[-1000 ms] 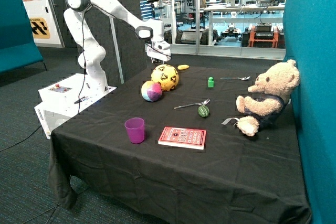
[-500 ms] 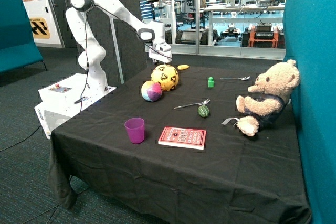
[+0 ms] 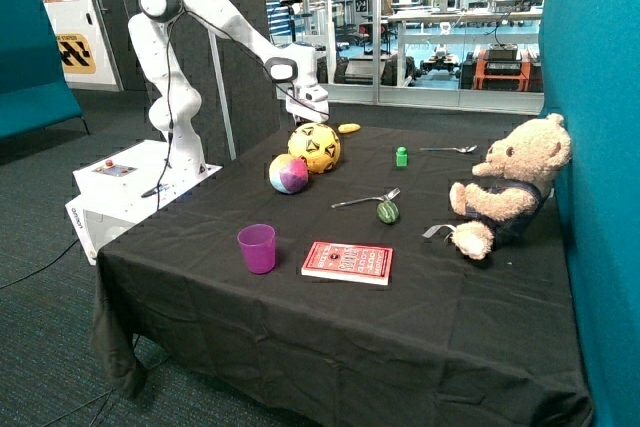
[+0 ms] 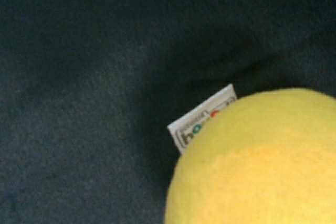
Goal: Sort the balls from left to right in order of size
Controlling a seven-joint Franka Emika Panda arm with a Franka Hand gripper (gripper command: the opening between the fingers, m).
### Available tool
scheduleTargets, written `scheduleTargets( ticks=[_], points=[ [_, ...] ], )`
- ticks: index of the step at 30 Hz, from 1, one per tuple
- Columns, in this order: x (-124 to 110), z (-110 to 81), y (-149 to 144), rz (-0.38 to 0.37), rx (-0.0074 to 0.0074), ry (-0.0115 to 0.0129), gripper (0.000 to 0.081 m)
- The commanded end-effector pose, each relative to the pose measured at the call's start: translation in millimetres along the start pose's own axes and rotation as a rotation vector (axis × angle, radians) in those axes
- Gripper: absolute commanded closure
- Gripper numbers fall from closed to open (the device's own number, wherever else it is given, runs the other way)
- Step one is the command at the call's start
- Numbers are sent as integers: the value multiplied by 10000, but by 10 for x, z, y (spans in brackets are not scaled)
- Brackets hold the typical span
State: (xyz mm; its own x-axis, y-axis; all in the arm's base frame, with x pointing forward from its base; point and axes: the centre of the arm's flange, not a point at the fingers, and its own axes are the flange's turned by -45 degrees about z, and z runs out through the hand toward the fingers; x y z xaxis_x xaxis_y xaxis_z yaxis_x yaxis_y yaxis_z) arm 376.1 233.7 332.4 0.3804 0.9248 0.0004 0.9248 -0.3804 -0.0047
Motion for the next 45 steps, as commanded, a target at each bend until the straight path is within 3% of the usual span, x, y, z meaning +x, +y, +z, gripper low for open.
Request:
scheduleTargets(
  ticks=[1, 33, 34, 42, 45],
  points=[
    [-46, 82, 1, 217, -47, -3, 120],
    [-20, 253, -35, 594, -47, -2, 134],
    [-16, 259, -36, 597, -47, -2, 108],
    [7, 294, -48, 714, -47, -2, 168],
    [20, 302, -44, 719, -47, -2, 279]
  ],
)
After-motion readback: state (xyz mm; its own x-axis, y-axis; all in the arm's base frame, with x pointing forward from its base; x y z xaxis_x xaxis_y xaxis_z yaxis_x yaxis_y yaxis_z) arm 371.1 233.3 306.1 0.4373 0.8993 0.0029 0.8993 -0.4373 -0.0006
